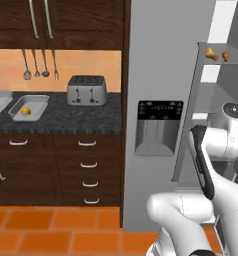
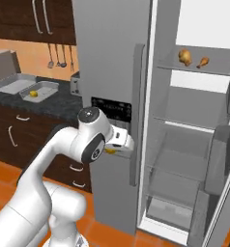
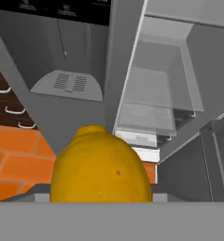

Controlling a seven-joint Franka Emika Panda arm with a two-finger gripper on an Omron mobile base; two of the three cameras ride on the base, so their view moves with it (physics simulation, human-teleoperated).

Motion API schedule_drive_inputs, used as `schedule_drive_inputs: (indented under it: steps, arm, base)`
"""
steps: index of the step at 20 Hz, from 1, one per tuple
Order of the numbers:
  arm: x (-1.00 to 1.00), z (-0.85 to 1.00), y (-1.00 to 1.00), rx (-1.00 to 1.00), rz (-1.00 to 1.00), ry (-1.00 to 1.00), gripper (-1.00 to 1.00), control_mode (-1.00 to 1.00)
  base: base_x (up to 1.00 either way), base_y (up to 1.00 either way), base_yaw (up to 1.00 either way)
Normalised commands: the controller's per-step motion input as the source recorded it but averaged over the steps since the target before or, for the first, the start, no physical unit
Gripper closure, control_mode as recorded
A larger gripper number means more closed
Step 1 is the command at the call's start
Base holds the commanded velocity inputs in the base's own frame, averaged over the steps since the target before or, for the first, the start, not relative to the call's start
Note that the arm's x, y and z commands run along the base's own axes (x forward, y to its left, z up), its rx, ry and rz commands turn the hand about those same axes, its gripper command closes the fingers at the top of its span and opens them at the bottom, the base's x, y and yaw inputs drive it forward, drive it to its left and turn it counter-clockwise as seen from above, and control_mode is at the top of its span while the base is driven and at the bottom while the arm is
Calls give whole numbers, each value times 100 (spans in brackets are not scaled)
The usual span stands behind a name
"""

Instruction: Place one lemon and one chicken drumstick in each tupperware on the nearby counter, to pack two identical lunches.

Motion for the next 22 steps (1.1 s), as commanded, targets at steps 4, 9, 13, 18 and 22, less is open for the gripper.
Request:
schedule_drive_inputs:
  steps: [4, 9, 13, 18, 22]
  arm:
    - [0, 0, 0, 0, 0, 0, 100, 100]
    - [0, 0, 0, 0, 0, 0, 100, 100]
    - [0, 0, 0, 0, 0, 0, 100, 100]
    - [0, 0, 0, 0, 0, 0, 100, 100]
    - [0, 0, 0, 0, 0, 0, 100, 100]
  base:
    - [0, 100, 11]
    - [15, 100, 11]
    - [91, 100, 18]
    - [100, 100, 6]
    - [100, 100, 0]
